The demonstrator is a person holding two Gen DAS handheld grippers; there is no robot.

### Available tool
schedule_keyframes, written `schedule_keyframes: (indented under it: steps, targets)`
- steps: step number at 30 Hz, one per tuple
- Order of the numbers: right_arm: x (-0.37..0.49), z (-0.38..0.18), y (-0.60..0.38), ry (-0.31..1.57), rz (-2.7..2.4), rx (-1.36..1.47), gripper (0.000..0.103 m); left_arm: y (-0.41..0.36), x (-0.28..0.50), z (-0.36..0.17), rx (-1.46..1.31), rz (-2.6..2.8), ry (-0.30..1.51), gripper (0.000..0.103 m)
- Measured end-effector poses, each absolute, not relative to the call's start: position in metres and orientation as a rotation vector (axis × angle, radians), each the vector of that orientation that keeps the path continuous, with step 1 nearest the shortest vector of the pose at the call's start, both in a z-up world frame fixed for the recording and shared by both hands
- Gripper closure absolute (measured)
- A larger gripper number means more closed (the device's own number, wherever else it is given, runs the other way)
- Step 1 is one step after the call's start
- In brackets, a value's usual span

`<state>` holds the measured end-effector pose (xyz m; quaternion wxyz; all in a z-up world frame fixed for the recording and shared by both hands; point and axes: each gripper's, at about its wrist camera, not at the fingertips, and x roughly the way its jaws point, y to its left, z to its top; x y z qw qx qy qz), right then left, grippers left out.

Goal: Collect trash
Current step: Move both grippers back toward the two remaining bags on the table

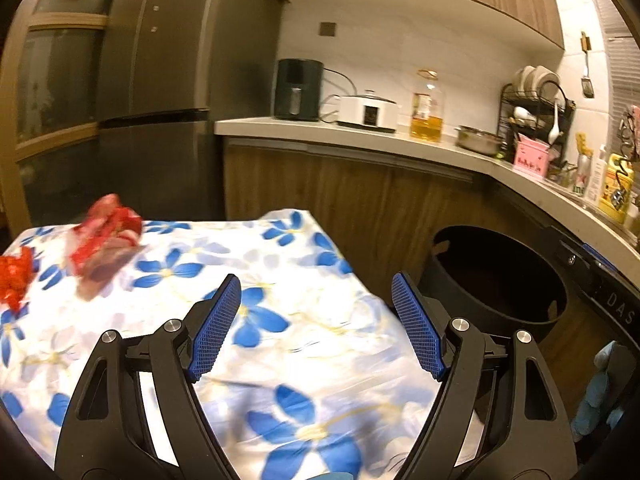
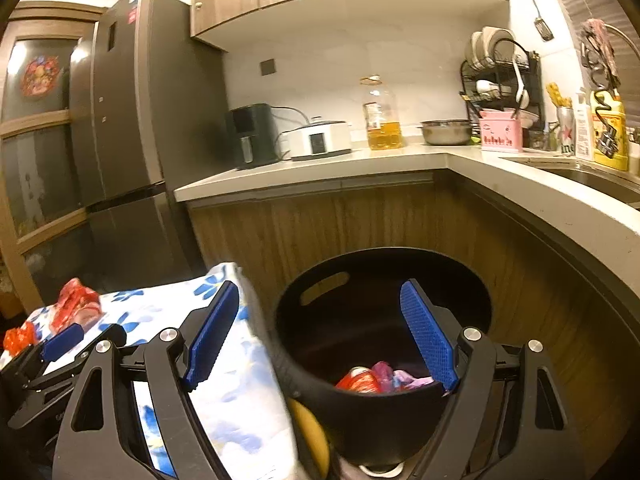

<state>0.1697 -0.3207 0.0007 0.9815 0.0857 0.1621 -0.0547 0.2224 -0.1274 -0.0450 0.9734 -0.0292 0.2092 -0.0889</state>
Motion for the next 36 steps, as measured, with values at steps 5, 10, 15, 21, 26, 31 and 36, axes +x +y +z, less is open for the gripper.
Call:
schedule_keyframes:
  steps: [5,10,15,21,26,31,36]
  targets:
    - [0.165,-0.001,-0.294,0.333,-0.065,0.159,0.022,-0.103,0.207,-0.047,-0.071,-0.132,0.419,0.027]
    - [0.162,0.0,-0.266,0.337,-0.014,0.152,0.022,-0.074,0.194,-0.048,-0.084,-0.078,0.421,0.027]
    - [0.164,-0.001,-0.232,0.344,0.049,0.143,0.022,-0.036,0.185,-0.049,-0.096,0.005,0.42,0.027]
    - [0.173,-0.002,-0.185,0.354,0.132,0.125,0.022,0.024,0.178,-0.053,-0.096,0.147,0.409,0.027]
    - [0.179,-0.003,-0.15,0.351,0.194,0.122,0.022,0.078,0.178,-0.055,-0.109,0.273,0.39,0.027]
    - [0.186,-0.004,-0.116,0.355,0.245,0.114,0.022,0.124,0.182,-0.052,-0.115,0.382,0.367,0.027]
    - [0.196,-0.003,-0.091,0.353,0.274,0.118,0.022,0.157,0.189,-0.052,-0.128,0.449,0.366,0.027]
